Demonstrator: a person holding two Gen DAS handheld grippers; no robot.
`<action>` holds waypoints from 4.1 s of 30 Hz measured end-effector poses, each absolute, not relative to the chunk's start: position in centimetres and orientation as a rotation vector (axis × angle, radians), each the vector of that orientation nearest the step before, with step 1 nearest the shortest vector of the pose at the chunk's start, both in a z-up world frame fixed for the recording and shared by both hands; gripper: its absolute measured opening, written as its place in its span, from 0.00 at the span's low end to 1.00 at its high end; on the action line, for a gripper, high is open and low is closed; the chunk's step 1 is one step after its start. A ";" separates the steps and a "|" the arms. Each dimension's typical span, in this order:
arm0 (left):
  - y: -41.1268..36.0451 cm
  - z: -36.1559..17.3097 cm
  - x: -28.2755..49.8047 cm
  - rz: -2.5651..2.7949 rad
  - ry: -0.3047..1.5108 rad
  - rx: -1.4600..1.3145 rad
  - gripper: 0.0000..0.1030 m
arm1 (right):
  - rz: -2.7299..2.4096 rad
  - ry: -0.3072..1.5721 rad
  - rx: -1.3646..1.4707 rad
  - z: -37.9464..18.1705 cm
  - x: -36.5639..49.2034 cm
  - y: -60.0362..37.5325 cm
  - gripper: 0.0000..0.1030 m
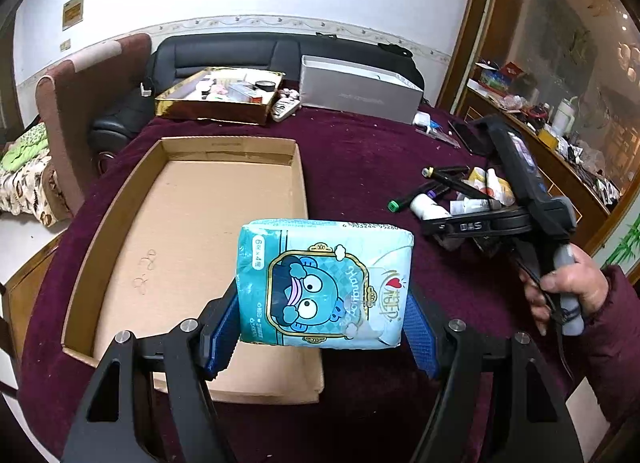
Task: Organize objects
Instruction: 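Lift the snack pack with the left gripper while the right gripper grasps a white pill bottle, then carry the snack pack and white bottle into the cardboard tray with both grippers, release, then move both grippers back over the clutter toward a white pill bottle, then grasp a white pill bottle with the left gripper while the right gripper grasps a black marker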
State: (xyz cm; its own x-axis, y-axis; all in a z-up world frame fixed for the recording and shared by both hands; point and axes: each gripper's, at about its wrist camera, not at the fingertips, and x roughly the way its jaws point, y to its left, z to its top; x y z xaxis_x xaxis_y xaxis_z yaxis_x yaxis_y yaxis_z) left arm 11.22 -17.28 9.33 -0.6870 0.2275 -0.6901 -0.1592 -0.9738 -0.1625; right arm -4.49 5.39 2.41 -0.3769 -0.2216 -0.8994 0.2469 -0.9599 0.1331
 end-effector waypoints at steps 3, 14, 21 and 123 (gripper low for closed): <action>-18.1 10.0 11.3 2.711 -0.145 -1.112 0.64 | -2.361 -0.101 1.535 4.3 -3.8 5.5 0.31; -22.5 15.7 4.7 2.772 -0.107 -1.137 0.64 | -2.067 -0.461 1.347 12.8 -5.2 -2.2 0.31; -24.5 10.2 -2.7 2.811 -0.162 -1.321 0.64 | -2.071 -0.582 1.453 6.7 -9.6 -7.8 0.32; -9.4 5.5 -0.2 2.663 0.182 -1.286 0.66 | -2.169 -0.704 1.424 3.1 -3.6 12.9 0.82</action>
State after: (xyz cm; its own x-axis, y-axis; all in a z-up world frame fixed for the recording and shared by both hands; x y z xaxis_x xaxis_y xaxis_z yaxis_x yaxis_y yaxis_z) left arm -0.21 -9.40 5.48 -0.6102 0.1069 -0.7850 -0.2127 -0.9766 0.0323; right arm -3.61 12.86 3.07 -0.3663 -0.6166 -0.6969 0.0894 -0.7688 0.6332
